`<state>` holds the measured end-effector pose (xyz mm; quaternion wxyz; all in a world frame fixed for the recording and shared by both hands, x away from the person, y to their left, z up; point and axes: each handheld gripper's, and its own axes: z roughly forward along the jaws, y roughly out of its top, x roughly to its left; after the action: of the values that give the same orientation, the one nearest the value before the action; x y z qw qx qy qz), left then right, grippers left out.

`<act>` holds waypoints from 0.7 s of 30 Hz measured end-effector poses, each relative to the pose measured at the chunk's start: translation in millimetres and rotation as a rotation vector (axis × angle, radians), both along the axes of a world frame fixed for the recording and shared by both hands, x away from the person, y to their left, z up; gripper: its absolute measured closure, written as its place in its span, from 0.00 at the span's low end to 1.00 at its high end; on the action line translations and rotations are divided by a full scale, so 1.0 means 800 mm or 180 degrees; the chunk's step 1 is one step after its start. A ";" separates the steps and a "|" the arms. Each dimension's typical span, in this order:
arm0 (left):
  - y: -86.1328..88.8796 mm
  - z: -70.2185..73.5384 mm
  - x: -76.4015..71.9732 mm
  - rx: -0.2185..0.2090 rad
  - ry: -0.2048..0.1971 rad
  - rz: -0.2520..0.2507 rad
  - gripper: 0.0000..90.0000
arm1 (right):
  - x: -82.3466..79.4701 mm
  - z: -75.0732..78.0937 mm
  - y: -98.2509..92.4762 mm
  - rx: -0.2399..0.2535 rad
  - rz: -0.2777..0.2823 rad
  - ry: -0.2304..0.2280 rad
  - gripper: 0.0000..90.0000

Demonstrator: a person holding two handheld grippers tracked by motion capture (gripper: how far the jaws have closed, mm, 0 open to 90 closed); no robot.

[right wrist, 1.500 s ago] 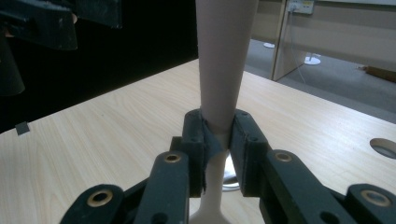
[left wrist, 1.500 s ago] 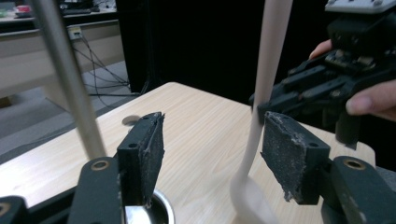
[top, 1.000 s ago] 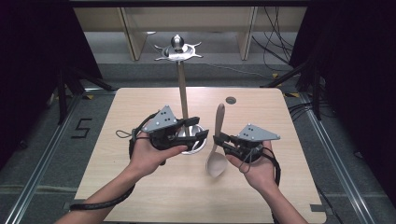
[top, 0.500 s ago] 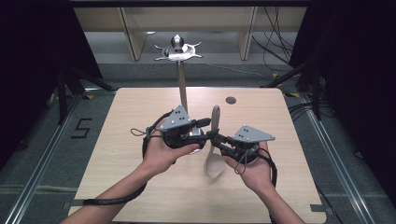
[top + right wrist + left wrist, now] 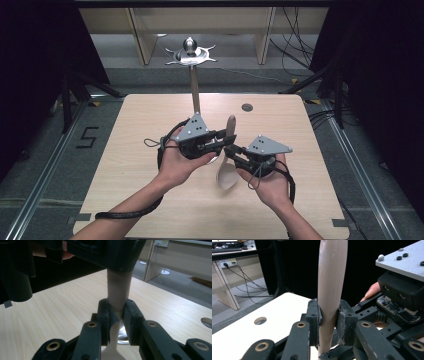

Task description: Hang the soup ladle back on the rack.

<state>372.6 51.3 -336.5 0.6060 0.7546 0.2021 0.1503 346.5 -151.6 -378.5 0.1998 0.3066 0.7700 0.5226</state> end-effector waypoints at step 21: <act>0.030 0.013 0.010 0.0081 -0.0002 -0.0116 0.83 | -0.014 -0.011 -0.028 -0.0114 0.0000 0.0188 0.55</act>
<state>380.9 75.6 -326.5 0.5990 0.7657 0.1861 0.1420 334.9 -174.0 -387.3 0.1825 0.3183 0.7848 0.4994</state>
